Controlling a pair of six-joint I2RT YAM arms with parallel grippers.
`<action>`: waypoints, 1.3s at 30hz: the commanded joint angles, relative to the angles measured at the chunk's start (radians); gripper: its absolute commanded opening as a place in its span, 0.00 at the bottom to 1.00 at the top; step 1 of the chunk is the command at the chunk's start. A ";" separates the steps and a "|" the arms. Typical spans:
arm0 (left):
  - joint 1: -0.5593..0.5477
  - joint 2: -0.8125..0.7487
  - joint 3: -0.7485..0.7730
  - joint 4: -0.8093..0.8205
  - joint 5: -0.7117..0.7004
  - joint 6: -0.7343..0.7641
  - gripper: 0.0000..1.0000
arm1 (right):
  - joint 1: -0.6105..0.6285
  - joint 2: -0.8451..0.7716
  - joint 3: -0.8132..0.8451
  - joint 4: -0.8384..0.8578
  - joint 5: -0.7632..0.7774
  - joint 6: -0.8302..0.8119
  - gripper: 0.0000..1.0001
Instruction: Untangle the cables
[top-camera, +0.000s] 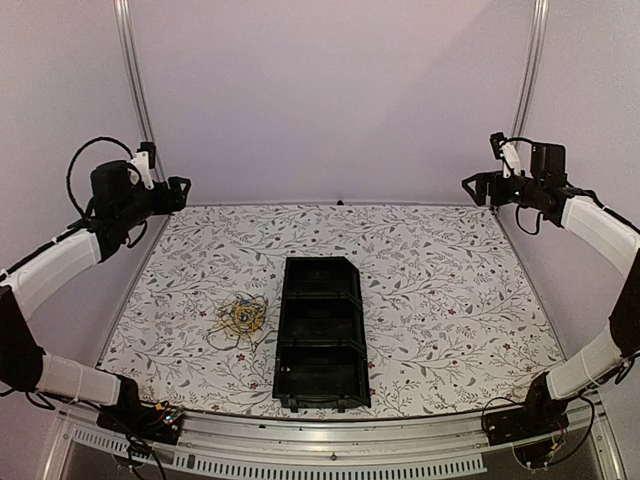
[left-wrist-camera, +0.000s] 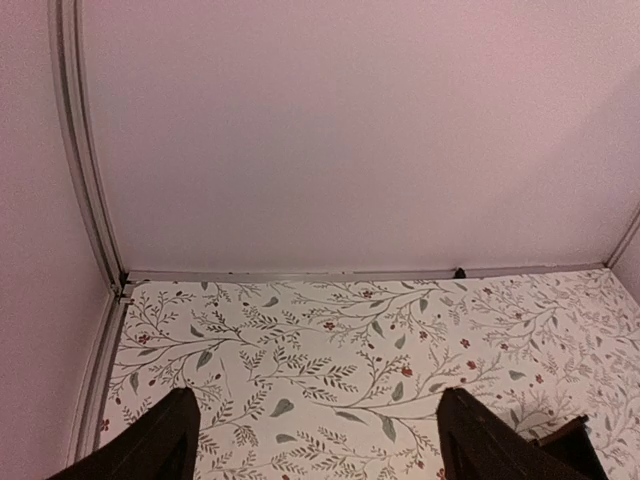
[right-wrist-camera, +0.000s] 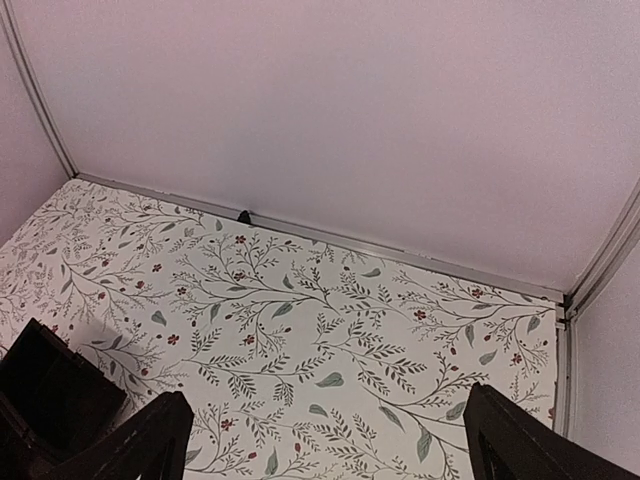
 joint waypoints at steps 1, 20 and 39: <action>-0.092 0.014 0.072 -0.146 0.089 0.028 0.88 | 0.007 -0.002 -0.042 0.034 -0.063 0.007 0.99; -0.433 0.105 0.064 -0.805 0.015 -0.143 0.56 | 0.421 0.103 -0.008 -0.260 -0.280 -0.445 0.67; -0.390 0.069 -0.110 -0.957 -0.007 -0.494 0.47 | 0.648 0.201 0.160 -0.374 -0.314 -0.430 0.52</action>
